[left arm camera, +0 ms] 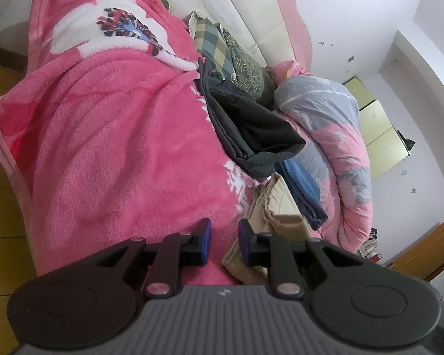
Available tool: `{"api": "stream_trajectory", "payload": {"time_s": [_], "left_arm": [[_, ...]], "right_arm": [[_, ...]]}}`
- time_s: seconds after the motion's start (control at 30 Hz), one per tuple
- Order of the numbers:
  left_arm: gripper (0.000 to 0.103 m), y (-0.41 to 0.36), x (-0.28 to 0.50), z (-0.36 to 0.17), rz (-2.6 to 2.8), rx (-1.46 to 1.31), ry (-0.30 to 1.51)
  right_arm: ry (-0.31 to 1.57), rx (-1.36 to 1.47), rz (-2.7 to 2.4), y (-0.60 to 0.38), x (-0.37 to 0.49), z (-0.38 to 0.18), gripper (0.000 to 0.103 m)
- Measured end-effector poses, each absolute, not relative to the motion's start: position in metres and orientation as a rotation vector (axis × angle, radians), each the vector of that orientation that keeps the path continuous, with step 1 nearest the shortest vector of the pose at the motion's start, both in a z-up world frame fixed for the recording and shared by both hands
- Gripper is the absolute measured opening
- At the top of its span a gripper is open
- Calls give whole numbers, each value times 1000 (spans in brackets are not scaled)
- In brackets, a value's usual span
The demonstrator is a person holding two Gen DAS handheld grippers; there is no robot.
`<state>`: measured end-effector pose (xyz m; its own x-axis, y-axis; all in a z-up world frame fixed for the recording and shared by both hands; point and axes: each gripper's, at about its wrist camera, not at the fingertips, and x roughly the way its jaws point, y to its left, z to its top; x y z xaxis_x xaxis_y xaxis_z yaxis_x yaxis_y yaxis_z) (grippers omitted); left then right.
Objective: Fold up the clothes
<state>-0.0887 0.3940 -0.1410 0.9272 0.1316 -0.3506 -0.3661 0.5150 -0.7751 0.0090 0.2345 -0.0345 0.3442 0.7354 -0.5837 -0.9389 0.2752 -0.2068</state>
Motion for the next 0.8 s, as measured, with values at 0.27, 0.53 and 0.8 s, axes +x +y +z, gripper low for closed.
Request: {"api": "stream_trajectory", "payload": {"time_s": [0.27, 0.53, 0.8], "left_arm": [[18, 394, -92, -140, 321, -994, 257], [19, 380, -107, -90, 416, -825, 161], [21, 311, -31, -64, 145, -640, 422]], "right_arm": [[451, -449, 1183, 214, -2, -35, 34], [519, -114, 1006, 77, -10, -28, 44], [541, 214, 585, -104, 6, -34, 43]]}}
